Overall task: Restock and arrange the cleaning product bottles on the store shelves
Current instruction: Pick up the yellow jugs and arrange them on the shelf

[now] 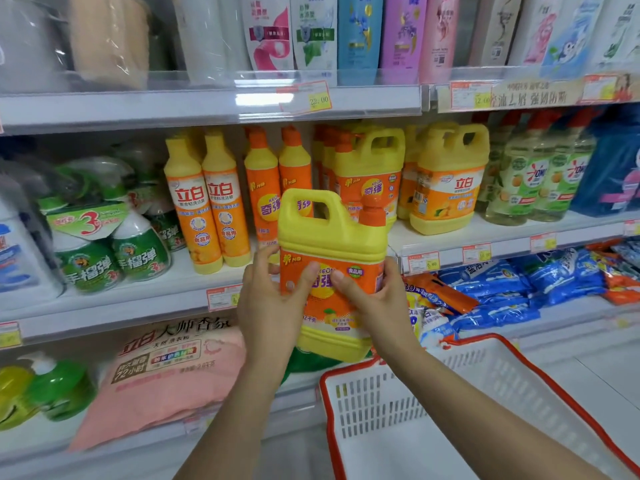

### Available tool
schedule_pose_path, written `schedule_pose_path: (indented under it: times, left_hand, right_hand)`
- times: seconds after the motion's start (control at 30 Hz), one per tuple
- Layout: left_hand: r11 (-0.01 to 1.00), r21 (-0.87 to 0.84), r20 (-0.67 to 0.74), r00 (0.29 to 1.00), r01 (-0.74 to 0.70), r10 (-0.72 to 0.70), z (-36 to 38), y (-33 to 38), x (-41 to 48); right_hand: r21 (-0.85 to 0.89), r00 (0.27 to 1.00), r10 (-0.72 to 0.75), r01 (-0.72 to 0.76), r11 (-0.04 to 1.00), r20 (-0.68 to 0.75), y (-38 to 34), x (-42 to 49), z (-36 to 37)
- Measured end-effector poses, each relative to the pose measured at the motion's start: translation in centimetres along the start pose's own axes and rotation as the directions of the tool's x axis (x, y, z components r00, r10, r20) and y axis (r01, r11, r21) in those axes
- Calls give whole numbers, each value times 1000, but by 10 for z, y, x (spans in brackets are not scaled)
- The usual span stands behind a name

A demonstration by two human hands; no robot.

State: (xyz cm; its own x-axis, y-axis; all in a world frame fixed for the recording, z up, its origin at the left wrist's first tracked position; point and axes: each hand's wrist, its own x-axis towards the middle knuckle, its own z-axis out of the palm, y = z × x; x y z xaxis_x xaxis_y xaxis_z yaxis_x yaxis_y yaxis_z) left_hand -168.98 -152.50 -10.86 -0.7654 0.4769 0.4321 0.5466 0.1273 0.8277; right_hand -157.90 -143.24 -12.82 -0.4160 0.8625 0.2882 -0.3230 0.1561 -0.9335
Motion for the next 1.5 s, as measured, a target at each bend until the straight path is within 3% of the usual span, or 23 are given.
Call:
schedule_pose_path:
  times: [0.1,0.17,0.27,0.37,0.5,0.77,0.97,1.13,1.3,1.4,1.5]
  left_hand:
    - [995,-86,260,965,48,-24,2,6,-2]
    - [974,-194,336,941,118,-47,4,3,-1]
    - [954,-265,356,934,139,-37,4,-4,2]
    - [983,-165,368,930,78,-12,-8,-10,10]
    - [984,-173,373,928,53,16,-27,-16,12]
    - [935,-327,400,916,137,5,-47,-25,-1]
    - [876,-396,546,838,276,-18,-45,-18,-10]
    - [910,-351,460,887,220,-37,-53,-16,4]
    - [977,-201,301,954,74,-11,-59,-27,5]
    - [981,-182,283,959,62,-8,-65,-40,2]
    - [973,-220,264,965,73,-13,-74,-57,-3]
  right_hand:
    - [-93,998,-62,59,994,-33,1,-2,3]
    - [-135,996,-73,80,988,59,2,-4,7]
    - [-141,980,8,21,990,198,5,-13,14]
    - [-126,942,107,-70,990,317,5,-16,19]
    - [-151,897,103,-41,988,431,-6,-16,24]
    - [-169,907,59,14,986,417,8,-6,27]
    - [-118,916,37,11,993,399,20,1,26]
    - [36,919,22,-40,999,393,16,10,30]
    - [-43,934,-74,95,995,350,29,7,44]
    - [-124,903,-18,79,989,429,37,6,49]
    - [-163,827,70,27,986,557,43,11,45]
